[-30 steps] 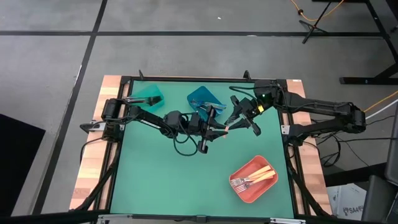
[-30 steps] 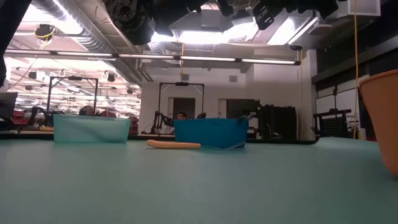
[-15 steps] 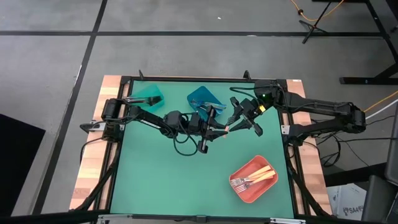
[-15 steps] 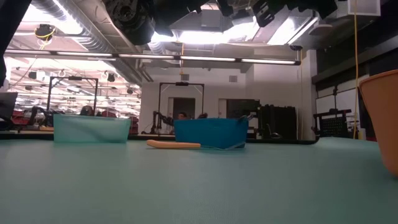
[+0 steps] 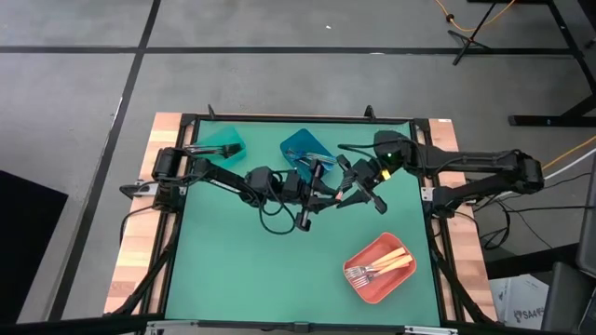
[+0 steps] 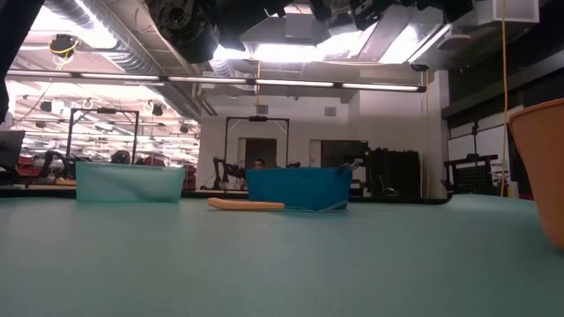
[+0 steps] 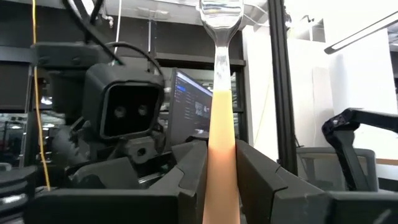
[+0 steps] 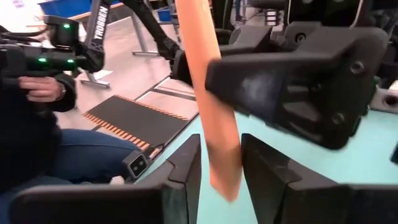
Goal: Sort silverware by color (type)
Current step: Put the orange fork into the orange bin
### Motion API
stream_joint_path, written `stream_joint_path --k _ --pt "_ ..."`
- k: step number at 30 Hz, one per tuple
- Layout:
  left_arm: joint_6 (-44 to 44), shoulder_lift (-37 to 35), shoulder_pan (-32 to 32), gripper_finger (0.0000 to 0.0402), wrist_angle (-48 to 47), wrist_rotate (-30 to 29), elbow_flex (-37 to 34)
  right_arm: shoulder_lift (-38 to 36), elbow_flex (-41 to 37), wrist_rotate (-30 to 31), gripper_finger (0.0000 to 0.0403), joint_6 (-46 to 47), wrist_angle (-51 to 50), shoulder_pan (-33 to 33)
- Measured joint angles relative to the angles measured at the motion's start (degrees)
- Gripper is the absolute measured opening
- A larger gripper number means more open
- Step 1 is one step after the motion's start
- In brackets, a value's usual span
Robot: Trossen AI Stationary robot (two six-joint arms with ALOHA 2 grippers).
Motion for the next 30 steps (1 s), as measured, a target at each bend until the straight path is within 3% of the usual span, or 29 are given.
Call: stream_joint_path --k 5,20,30 --pt "0.13 0.00 0.13 0.0064 -0.18 -0.83 0.00 1.54 0.00 3.91 0.0104 0.48 0.53 1.28" --pt "-0.02 0.00 0.11 0.0064 -1.42 -0.45 0.02 2.49 0.00 1.20 0.0102 0.45 1.20 1.68" --pt "-0.26 0.00 0.07 0.0064 -2.05 -0.02 0.07 2.41 0.00 0.12 0.0035 0.28 1.07 1.59"
